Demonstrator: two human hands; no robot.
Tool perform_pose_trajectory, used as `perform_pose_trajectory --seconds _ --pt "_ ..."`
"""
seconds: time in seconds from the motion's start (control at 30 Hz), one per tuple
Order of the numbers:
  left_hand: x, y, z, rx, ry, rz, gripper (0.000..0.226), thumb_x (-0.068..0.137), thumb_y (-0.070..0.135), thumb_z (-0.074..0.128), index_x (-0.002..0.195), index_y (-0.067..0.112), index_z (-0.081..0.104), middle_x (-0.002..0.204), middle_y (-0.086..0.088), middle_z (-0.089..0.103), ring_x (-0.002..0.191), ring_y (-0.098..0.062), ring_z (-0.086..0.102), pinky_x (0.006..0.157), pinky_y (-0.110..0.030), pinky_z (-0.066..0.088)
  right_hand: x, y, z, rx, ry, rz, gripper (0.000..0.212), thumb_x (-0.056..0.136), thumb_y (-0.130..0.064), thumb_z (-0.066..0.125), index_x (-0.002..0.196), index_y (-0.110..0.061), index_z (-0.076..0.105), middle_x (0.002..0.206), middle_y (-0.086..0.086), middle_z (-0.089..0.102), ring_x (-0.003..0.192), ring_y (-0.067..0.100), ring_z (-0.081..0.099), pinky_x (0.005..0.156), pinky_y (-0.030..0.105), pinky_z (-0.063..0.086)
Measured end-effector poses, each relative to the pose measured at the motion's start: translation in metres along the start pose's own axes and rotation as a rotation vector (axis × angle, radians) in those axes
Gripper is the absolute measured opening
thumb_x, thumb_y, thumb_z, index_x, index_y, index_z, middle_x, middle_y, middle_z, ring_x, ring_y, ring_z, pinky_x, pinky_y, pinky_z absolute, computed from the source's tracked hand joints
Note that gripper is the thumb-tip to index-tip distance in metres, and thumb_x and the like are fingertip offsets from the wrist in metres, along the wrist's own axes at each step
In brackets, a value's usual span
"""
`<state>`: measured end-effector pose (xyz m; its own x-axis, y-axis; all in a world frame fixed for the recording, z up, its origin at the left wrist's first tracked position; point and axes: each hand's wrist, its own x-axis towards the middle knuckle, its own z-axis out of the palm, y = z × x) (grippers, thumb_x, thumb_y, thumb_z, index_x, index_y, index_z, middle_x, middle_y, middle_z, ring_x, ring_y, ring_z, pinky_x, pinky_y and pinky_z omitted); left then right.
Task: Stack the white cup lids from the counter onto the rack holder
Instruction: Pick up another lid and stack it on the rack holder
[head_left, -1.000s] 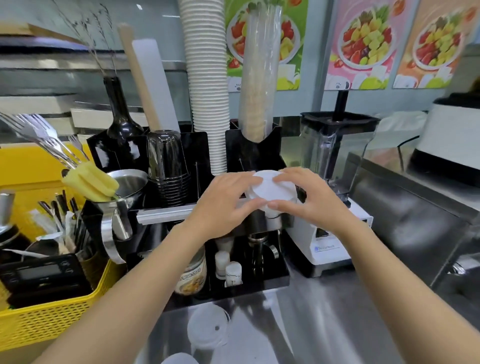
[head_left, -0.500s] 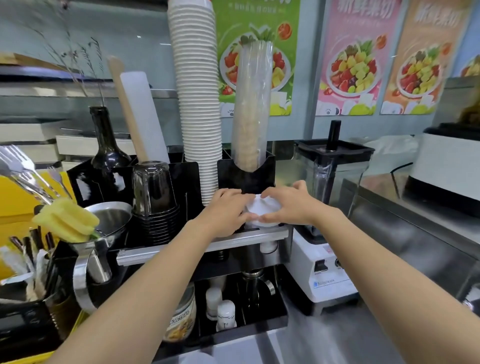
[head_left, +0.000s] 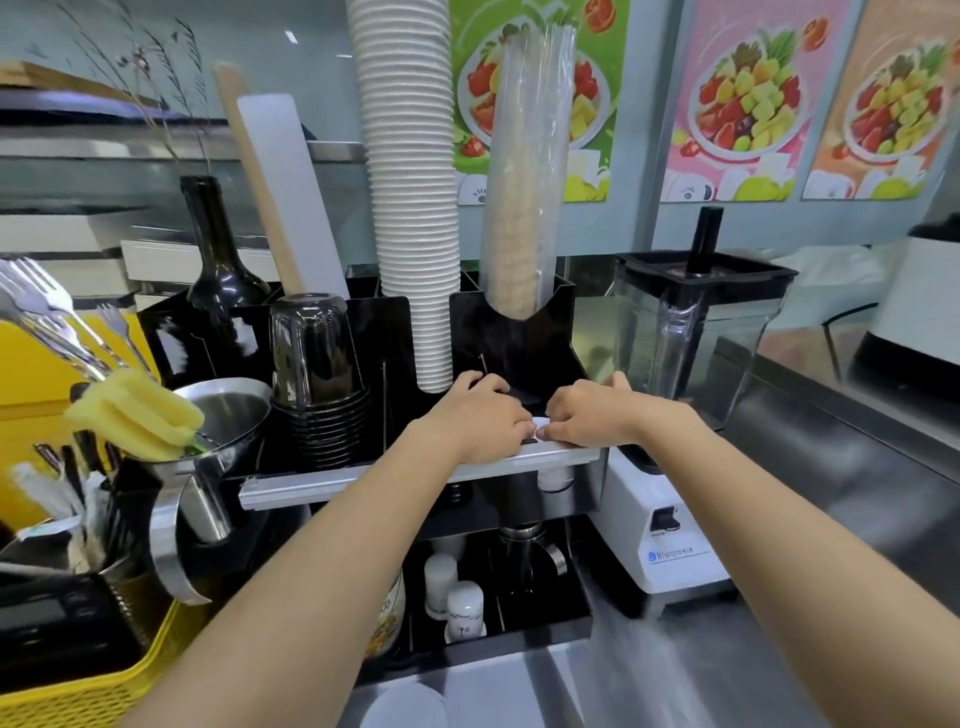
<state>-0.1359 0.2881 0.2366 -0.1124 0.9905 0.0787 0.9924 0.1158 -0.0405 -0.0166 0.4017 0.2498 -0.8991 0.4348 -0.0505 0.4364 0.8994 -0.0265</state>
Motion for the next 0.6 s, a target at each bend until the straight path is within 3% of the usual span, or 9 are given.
perform_pose_trajectory --seconds 0.1,0.17,0.23,0.33,0.5,0.6 --pt "-0.005 0.003 0.007 -0.041 0.165 -0.008 0.038 0.099 0.028 0.028 0.114 0.018 0.062 0.127 0.007 0.059 0.136 -0.014 0.027 0.111 -0.033 0.012 -0.003 -0.001 0.004 -0.036 0.053 -0.015 0.046 0.093 -0.041 0.036 0.057 -0.015 0.045 0.074 0.001 0.052 0.083 0.018 0.047 0.089 0.043 0.022" --pt "-0.010 0.005 0.011 0.011 0.281 -0.007 0.038 0.099 0.029 0.030 0.111 0.015 0.064 0.126 0.002 0.061 0.134 -0.015 0.033 0.110 -0.031 0.014 -0.008 -0.002 0.007 -0.022 0.124 -0.029 0.045 0.094 -0.039 0.035 0.061 -0.013 0.054 0.084 0.000 0.057 0.091 0.018 0.048 0.087 0.042 0.021" --pt "-0.020 0.009 0.016 0.084 0.401 -0.008 0.043 0.097 0.034 0.030 0.111 0.013 0.066 0.124 -0.003 0.063 0.128 -0.020 0.044 0.110 -0.034 0.023 -0.013 -0.002 0.011 -0.009 0.239 -0.040 0.038 0.094 -0.040 0.036 0.088 -0.018 0.067 0.113 -0.002 0.058 0.108 0.016 0.046 0.090 0.041 0.020" --pt "-0.045 0.012 0.026 0.100 0.552 -0.036 0.048 0.091 0.038 0.030 0.110 0.013 0.067 0.118 -0.007 0.067 0.117 -0.025 0.056 0.105 -0.035 0.031 -0.026 -0.004 0.018 0.043 0.458 -0.065 0.038 0.093 -0.041 0.043 0.124 -0.022 0.053 0.139 -0.001 0.044 0.125 0.014 0.037 0.096 0.036 0.017" --pt "-0.098 0.018 0.042 -0.038 0.716 -0.059 0.042 0.092 0.035 0.043 0.122 0.011 0.058 0.131 -0.009 0.058 0.127 -0.026 0.047 0.110 -0.036 0.023 -0.058 -0.032 0.039 0.213 0.876 -0.224 0.045 0.088 -0.040 0.046 0.121 -0.010 0.055 0.124 0.009 0.059 0.114 0.018 0.049 0.086 0.023 0.025" --pt "-0.134 0.025 0.062 -0.127 0.782 -0.066 0.042 0.091 0.034 0.047 0.126 0.011 0.055 0.136 -0.008 0.052 0.130 -0.024 0.041 0.111 -0.037 0.026 -0.079 -0.061 0.068 0.362 1.019 -0.308 0.041 0.087 -0.030 0.052 0.121 -0.007 0.052 0.120 0.012 0.061 0.114 0.019 0.051 0.091 0.027 0.034"
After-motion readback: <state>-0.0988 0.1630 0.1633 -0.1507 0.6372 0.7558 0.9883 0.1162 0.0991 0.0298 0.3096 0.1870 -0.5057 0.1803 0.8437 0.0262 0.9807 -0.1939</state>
